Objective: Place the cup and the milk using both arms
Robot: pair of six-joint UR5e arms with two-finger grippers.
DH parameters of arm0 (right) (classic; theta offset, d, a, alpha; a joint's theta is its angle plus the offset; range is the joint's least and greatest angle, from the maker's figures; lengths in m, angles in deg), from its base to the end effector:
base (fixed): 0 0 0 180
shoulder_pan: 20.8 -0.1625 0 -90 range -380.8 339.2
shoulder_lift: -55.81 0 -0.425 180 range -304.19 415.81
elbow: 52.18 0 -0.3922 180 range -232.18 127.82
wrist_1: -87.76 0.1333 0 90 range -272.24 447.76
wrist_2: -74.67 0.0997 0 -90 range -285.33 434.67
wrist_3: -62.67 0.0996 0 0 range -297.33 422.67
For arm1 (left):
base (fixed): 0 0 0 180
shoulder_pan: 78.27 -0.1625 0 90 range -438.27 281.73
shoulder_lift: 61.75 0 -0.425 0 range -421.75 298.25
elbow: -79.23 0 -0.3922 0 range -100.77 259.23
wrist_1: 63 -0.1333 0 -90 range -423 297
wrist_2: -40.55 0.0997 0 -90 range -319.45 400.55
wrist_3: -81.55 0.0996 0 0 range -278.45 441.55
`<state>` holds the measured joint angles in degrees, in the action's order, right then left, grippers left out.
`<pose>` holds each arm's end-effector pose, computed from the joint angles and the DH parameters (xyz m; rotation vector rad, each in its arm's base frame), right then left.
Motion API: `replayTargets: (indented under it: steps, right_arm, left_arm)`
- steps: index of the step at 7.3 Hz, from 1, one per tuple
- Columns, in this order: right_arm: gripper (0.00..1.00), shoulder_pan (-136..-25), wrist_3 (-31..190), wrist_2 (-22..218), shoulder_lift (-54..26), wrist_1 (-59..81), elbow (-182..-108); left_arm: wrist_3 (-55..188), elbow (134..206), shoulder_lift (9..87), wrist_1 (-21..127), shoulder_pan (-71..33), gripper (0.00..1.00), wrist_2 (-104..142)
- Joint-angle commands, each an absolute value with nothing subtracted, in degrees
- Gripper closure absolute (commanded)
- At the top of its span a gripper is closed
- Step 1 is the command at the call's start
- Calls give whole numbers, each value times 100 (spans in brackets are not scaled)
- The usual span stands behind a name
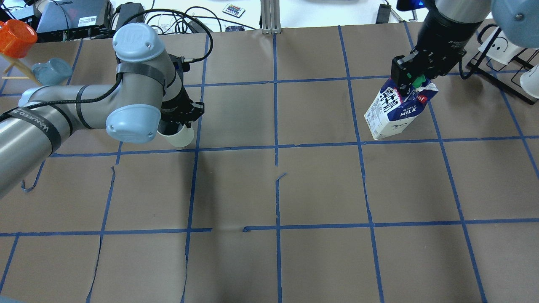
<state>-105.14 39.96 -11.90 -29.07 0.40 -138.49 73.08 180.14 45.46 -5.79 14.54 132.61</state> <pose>0.0871 -0.5336 0.4698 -0.4511 3.0317 0.0831 -0.1580 -0.5721 0.2925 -0.1559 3.1072 -0.1317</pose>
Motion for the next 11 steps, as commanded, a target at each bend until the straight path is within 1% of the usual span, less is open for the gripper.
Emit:
replayTargets:
  steps: [1,3,5,6,8,9,10,11]
  right_arm:
    - [74,-10517,4121,-1173,-2918,49,-13849]
    - [72,-10526,4700,-1164,-2936,66,-13866]
    - [72,-10526,4851,-1067,-2945,162,-13866]
    - [69,-10526,5113,-919,-2927,180,-13866]
    - [70,-10535,5282,-821,-2787,137,-13744]
    - [71,-10535,5309,-847,-2534,145,-13560]
    - [71,-10535,5318,-847,-2366,171,-13289]
    - [71,-10535,5309,-830,-2121,207,-13103]
  left_arm:
    - [6324,16824,5221,-149,1873,100,13125]
    - [5058,15409,6230,106,2445,100,13108]
    - [3976,14239,7083,143,2850,100,13055]
    - [3519,13920,7383,152,3061,100,12976]
    - [3401,13820,7570,152,3125,100,12818]
    - [3470,13820,7588,152,3133,53,12765]
    - [3705,13820,7545,160,3133,1,12756]
    - [4212,13838,7449,160,3125,0,12730]
